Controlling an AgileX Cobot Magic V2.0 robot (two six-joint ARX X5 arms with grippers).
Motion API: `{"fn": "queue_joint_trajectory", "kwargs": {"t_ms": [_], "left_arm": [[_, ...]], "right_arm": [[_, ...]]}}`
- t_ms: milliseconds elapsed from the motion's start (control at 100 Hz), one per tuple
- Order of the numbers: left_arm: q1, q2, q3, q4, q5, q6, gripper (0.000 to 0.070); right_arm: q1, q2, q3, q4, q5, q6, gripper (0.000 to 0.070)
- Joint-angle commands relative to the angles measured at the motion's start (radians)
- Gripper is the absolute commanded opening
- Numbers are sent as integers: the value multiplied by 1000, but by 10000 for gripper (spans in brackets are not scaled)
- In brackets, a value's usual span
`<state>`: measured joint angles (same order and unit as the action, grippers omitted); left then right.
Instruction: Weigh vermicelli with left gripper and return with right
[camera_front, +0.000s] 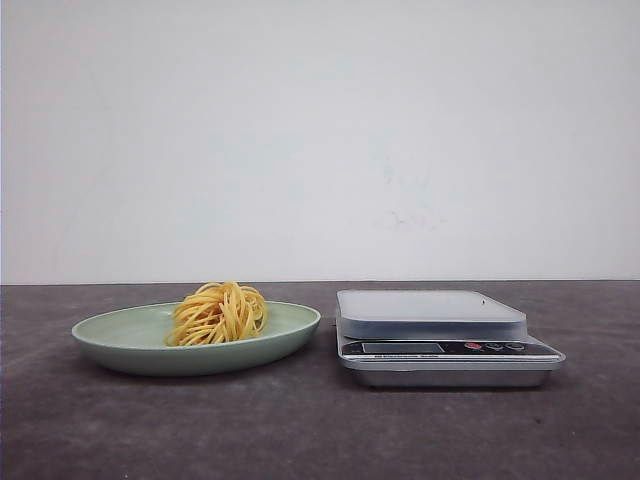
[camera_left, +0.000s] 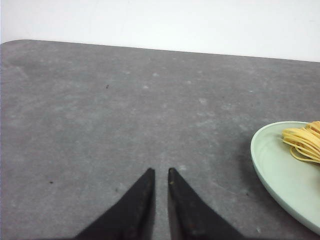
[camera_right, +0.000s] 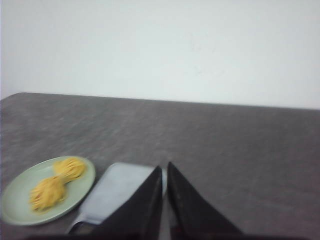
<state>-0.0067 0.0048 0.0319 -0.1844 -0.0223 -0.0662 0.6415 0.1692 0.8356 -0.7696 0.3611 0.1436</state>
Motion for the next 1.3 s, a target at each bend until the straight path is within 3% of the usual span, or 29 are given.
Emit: {"fn": "queue_joint_trajectory", "kwargs": {"t_ms": [0,150,340,500,770,1290], "left_arm": [[2,-1,-18,-5,3,13,12],[2,-1,-18,-6,3,13,12],[2,-1,-18,-5,3,13,12],[2,0,-18,-6,3,13,12],[2,-1,-18,-4,3,13,12],[2,-1,-18,-4,2,13,12]], "right_arm": [[-80,-17,-16,27,-14,-48,7],[-293,-89,-127,123,-42,-72,8],[-504,-165,-383,362,-179,-131,8],[-607,-165,-562,541,-273,-136,8],[-642,-165,-753,687,-287,-137,8],[-643,-165,-823,654,-316,-163,8]]}}
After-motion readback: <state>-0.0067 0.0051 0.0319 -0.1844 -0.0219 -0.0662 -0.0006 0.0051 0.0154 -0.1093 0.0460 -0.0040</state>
